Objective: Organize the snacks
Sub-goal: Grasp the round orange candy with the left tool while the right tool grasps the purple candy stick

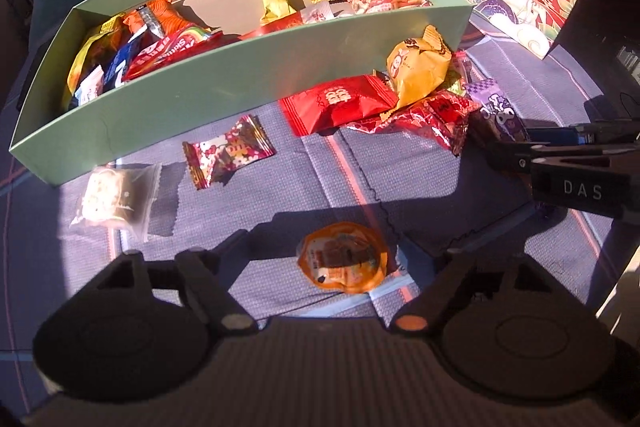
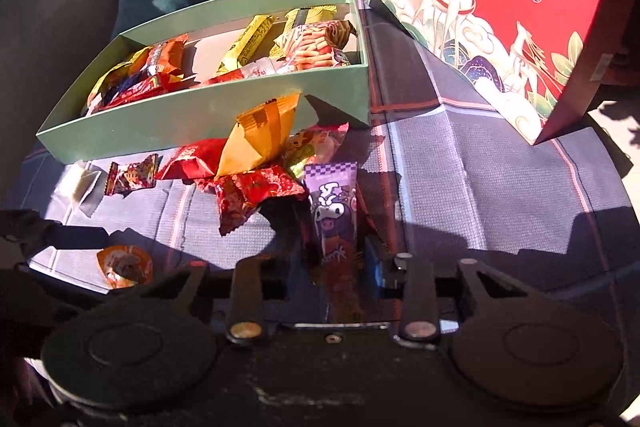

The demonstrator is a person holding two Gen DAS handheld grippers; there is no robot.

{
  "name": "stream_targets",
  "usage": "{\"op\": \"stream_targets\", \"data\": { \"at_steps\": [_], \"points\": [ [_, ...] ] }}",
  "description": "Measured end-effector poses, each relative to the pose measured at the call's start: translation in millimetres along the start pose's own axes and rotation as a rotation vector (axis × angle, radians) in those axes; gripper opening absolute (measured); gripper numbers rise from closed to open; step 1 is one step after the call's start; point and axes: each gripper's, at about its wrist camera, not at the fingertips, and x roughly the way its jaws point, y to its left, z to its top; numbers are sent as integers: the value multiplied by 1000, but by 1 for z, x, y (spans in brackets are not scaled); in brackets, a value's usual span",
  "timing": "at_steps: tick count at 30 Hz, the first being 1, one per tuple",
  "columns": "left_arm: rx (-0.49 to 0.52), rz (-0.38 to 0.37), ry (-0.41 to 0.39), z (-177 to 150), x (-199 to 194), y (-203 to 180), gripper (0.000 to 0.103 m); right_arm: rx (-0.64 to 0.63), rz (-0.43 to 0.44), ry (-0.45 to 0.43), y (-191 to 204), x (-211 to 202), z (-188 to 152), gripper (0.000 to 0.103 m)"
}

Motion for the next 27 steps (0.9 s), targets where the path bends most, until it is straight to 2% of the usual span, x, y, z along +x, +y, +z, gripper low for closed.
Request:
{"op": "stream_targets", "data": {
  "at_steps": [1,3,4,5,15,22,27],
  "points": [
    [9,-4,-8,0,-2,-1,65,-15,-8,-5,2,0,-1,33],
    [27,-18,-21,-1,-5,-3,44,-35,-21,-13,6,0,-3,32],
    [36,-19,-22,-1,-6,-5,44,-42,-23,-17,7,-1,-4,19],
    [43,-16,-25,-1,-7,-6,43,-41,-15,-17,7,-2,-4,13],
    [-17,-34,-17,-2,-18,7,42,77,93,-14,-4,-23,0,13],
    [-26,-53,-49,3,-33,10,42,101,117,-35,-6,-41,11,13],
    [-68,-76,-94,22,-50,22,42,98,149,-51,-4,-54,30,13]
  ]
}}
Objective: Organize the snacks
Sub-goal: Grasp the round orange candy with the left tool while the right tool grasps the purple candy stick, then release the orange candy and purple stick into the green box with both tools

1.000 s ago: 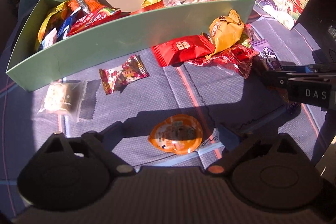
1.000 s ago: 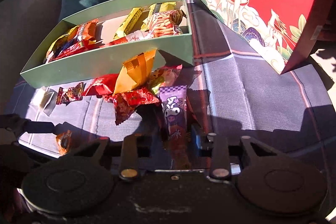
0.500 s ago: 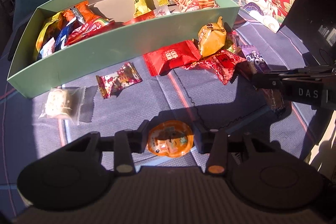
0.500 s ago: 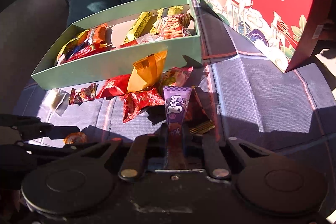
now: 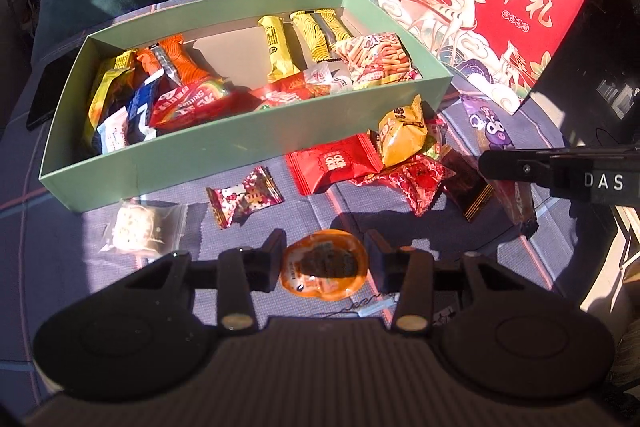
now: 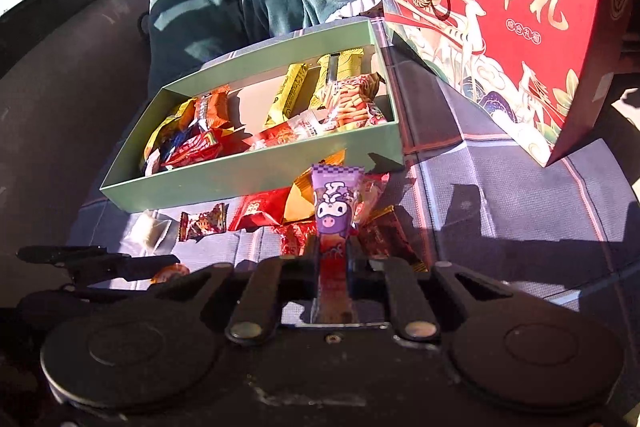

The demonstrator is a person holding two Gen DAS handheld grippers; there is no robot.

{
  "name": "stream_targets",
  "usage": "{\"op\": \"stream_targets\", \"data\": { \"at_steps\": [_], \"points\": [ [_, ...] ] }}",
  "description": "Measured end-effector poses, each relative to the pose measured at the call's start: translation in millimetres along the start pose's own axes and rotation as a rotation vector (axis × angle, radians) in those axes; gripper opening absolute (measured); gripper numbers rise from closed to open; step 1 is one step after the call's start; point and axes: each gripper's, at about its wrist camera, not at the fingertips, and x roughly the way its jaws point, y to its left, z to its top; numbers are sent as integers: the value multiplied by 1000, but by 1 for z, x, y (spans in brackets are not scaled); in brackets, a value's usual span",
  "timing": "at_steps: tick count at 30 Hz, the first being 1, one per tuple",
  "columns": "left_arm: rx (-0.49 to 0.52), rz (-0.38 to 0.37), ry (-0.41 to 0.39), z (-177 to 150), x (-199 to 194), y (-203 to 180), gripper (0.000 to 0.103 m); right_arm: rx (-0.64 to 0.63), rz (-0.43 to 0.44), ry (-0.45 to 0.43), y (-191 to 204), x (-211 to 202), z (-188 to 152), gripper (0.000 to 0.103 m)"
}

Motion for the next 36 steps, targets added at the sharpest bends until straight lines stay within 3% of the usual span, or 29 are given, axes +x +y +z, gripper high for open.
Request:
{"op": "stream_targets", "data": {
  "at_steps": [5,11,21,32,34,35,36],
  "points": [
    [-40,-7,-55,32,-13,19,42,-26,33,-18,16,2,31,13],
    [-41,50,-99,81,-7,50,42,-35,84,-26,35,26,81,13],
    [-57,119,-42,156,62,100,42,-10,138,46,77,124,171,13],
    [-73,162,1,192,129,131,43,32,113,130,85,216,206,13],
    [-72,172,-10,195,133,133,45,38,122,139,82,223,208,18],
    [-72,184,-14,196,132,133,52,44,128,136,81,224,209,23],
    [-74,193,-15,196,132,133,70,54,136,128,80,223,210,37]
  ]
}}
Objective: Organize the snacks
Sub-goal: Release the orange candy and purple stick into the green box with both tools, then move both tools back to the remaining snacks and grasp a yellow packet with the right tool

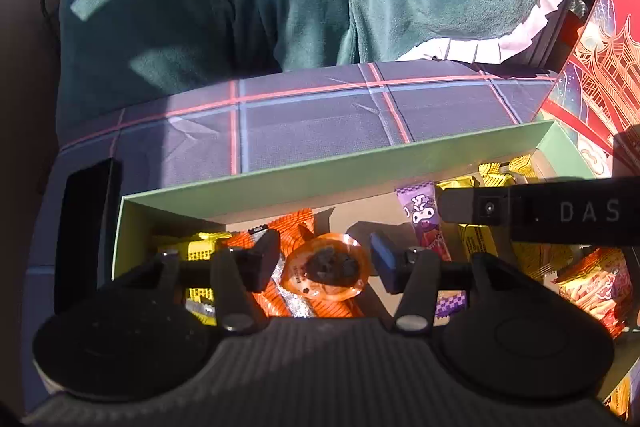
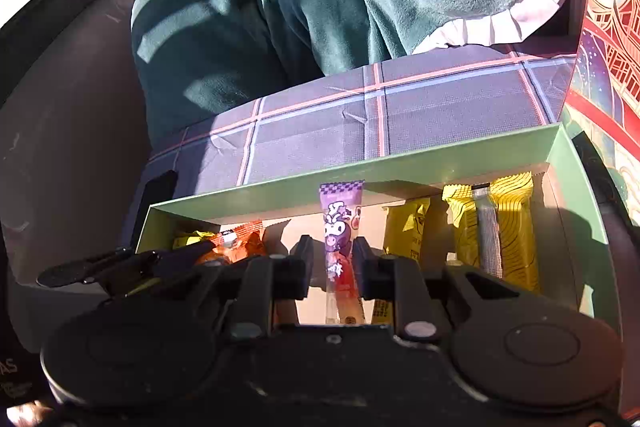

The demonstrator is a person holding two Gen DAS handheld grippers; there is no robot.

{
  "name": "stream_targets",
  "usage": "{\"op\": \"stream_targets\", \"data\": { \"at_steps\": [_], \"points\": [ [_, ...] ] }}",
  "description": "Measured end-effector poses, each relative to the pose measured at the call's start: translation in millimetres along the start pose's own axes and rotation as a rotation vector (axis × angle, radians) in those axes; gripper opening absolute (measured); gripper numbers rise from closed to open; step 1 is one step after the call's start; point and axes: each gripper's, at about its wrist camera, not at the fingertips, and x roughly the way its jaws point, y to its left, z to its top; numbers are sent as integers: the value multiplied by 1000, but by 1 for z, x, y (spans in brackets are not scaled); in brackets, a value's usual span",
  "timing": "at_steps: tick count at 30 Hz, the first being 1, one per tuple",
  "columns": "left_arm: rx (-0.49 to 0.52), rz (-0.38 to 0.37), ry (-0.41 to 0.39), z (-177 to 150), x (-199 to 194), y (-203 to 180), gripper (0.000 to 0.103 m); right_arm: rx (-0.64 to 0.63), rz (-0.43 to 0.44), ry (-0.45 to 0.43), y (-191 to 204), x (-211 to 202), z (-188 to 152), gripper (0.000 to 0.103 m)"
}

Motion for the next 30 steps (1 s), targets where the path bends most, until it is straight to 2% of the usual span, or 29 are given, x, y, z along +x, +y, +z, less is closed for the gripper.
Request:
{"op": "stream_targets", "data": {
  "at_steps": [1,2,3,4,6,18,24,30],
  "points": [
    [-4,9,-8,-1,-2,0,78,8,7,-10,-1,-3,0,61],
    [-7,28,-25,-2,-6,0,90,14,7,-25,-1,-6,1,72],
    [-5,48,-37,-3,-10,-2,96,14,5,-35,-1,-8,0,89],
    [0,62,-41,-4,-13,-3,98,11,3,-51,-1,-15,0,98],
    [2,64,-38,-5,-21,-5,102,7,-3,-62,-1,-23,-1,101],
    [-13,16,-53,-37,-82,-27,103,-67,-43,-75,10,-80,-31,103],
    [5,-37,-54,-69,-112,-49,103,-53,-69,-78,-9,-118,-62,103],
    [-12,-98,-21,-102,-122,-65,103,9,-100,-67,-44,-146,-100,103]
  ]
}}
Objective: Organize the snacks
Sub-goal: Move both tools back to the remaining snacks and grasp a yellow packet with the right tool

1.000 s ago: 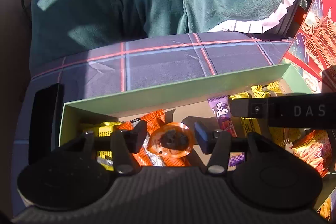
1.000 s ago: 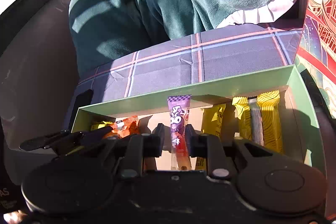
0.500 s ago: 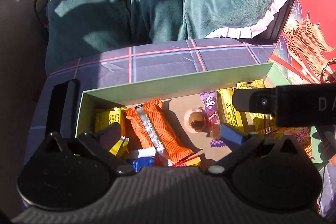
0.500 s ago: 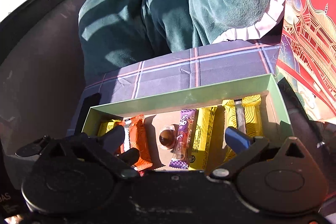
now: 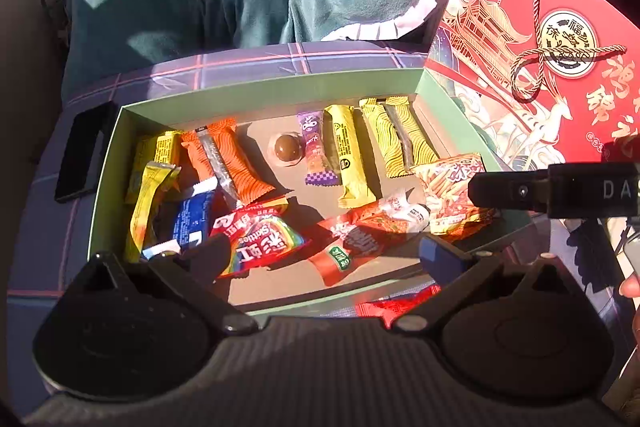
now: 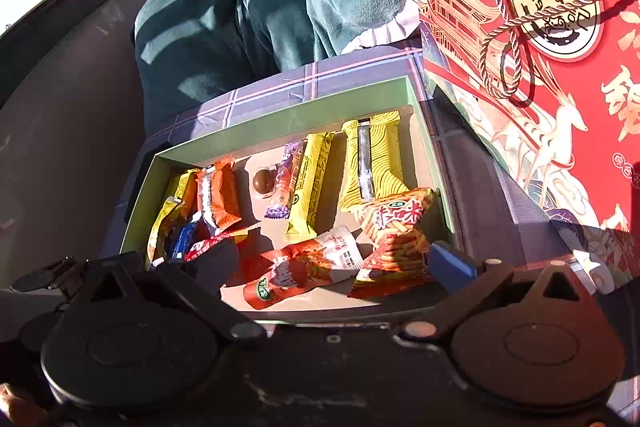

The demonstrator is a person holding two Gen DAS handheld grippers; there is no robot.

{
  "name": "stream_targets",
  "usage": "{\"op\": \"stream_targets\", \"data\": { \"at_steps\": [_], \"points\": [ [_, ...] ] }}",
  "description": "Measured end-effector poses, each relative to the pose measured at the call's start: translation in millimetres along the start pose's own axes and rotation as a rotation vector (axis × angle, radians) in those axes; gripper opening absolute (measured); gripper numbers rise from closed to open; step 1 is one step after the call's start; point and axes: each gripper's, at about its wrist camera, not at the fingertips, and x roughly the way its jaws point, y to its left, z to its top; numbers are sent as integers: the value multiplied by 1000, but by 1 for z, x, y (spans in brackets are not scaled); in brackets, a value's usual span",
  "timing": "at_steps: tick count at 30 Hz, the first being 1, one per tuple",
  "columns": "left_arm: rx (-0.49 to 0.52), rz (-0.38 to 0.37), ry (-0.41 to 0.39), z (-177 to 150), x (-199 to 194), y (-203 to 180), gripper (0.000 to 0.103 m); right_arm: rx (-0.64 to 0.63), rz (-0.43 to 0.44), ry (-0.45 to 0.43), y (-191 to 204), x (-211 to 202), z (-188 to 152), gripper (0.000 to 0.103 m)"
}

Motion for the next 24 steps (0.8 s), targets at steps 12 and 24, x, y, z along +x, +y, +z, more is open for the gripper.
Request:
{"op": "stream_targets", "data": {
  "at_steps": [12,24],
  "points": [
    [1,-13,107,-43,16,-10,103,88,1,58,-35,-3,-57,102],
    [0,-6,133,-42,40,-24,102,69,-76,44,-32,18,-72,18]
  ]
}}
